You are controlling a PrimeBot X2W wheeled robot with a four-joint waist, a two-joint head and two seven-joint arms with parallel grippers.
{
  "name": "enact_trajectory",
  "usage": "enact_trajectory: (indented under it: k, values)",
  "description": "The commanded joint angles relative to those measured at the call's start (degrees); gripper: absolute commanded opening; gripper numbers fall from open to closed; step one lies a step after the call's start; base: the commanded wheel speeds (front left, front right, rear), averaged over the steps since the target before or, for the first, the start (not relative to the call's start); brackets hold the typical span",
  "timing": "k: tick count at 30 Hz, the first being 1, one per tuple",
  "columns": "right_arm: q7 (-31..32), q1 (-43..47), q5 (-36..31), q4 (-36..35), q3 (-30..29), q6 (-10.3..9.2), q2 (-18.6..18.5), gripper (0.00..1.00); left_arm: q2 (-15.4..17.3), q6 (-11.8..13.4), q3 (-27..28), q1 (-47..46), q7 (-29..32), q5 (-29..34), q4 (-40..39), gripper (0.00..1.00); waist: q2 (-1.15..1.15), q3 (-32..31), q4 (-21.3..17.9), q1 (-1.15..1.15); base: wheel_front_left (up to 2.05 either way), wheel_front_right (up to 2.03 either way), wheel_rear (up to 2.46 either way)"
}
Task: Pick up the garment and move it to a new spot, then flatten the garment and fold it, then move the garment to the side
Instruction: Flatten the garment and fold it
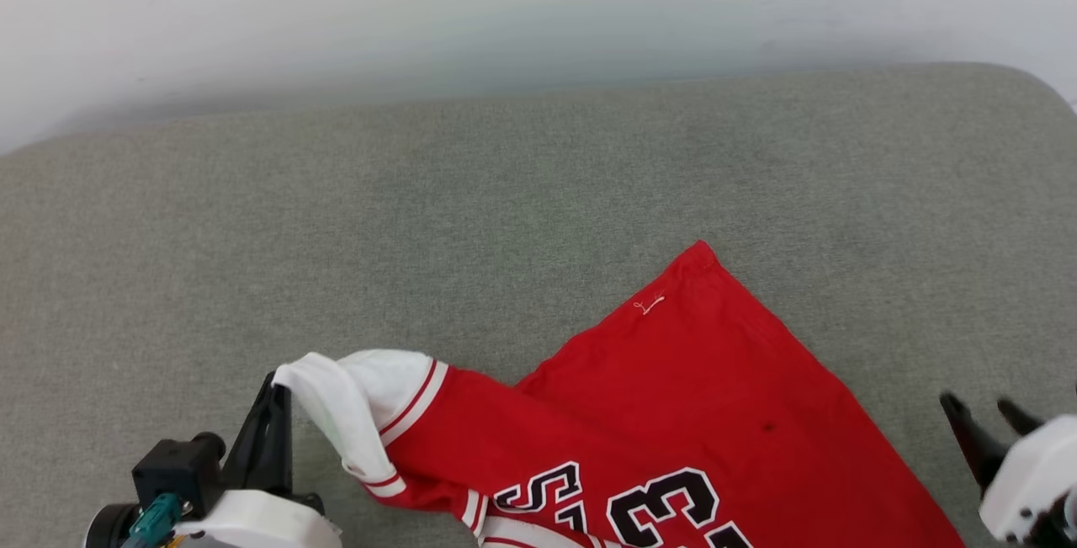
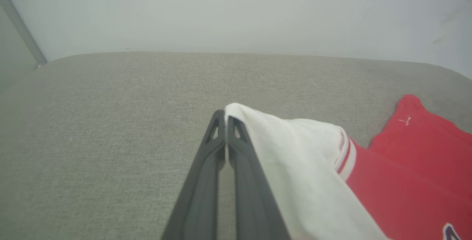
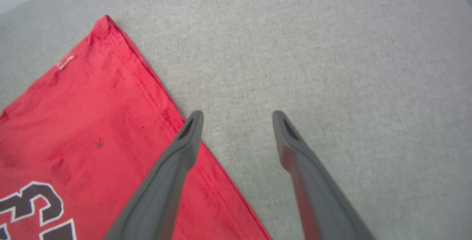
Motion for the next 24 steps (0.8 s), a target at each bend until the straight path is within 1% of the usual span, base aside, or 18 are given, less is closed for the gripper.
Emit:
enact_trajectory:
  k: [1,3,5,8,10,13,16,19,23,24]
  values:
    - [-4.0,-3.1,-0.3,1.1,1.1,-0.02,0.3,1.00,0.1,0.0,-0.4,-1.4,0.2,0.4,-0.8,0.00,0.00,1.1,0.5,0.01,0.00,0.00,0.00]
    - [-6.8,-6.2,0.0,2.4,2.4,-0.02,0.3,1.00,-0.1,-0.3,-0.9,-2.4,0.3,0.6,-1.3,0.00,0.00,2.1,1.2,0.01,0.00,0.00,0.00]
    - [-8.3,-9.4,0.8,3.6,3.8,-0.02,-0.1,1.00,-0.4,-0.5,-1.6,-3.8,0.3,1.0,-1.9,0.00,0.00,3.6,2.1,0.01,0.00,0.00,0.00]
    - [-6.2,-14.3,2.0,5.3,7.0,-0.02,-1.2,1.00,-0.9,-0.8,-2.5,-6.1,0.0,1.6,-2.5,0.00,0.00,5.8,3.6,0.01,0.00,0.00,0.00]
    - [-1.9,-17.5,3.0,5.9,9.5,-0.02,-2.1,1.00,-1.3,-1.1,-3.2,-7.6,-0.3,1.8,-2.9,0.00,0.00,7.4,4.6,0.01,0.00,0.00,0.00]
    - [6.8,-22.4,4.4,6.5,12.0,-0.02,-3.3,1.00,-2.0,-1.8,-4.3,-9.8,-0.7,2.2,-3.0,0.00,0.00,9.6,6.3,0.01,0.00,0.00,0.00]
    - [16.1,-26.8,4.4,6.9,13.2,-0.02,-3.8,1.00,-2.6,-2.5,-5.4,-11.8,-1.1,2.5,-2.8,0.00,0.00,11.8,8.0,0.01,0.00,0.00,0.00]
    - [23.4,-30.7,3.7,7.4,14.6,-0.02,-4.1,1.00,-3.4,-3.2,-6.3,-13.7,-1.8,2.6,-2.3,0.00,0.00,13.8,9.6,0.01,0.00,0.00,0.00]
    - [27.7,-33.7,3.1,8.9,16.8,-0.02,-5.0,1.00,-4.5,-4.2,-7.6,-15.9,-2.7,2.5,-1.3,0.00,0.00,15.8,11.7,0.01,0.00,0.00,0.00]
    - [27.7,-33.7,3.1,8.9,16.8,-0.02,-5.0,1.00,-4.5,-4.2,-7.6,-15.9,-2.7,2.5,-1.3,0.00,0.00,15.8,11.7,0.01,0.00,0.00,0.00]
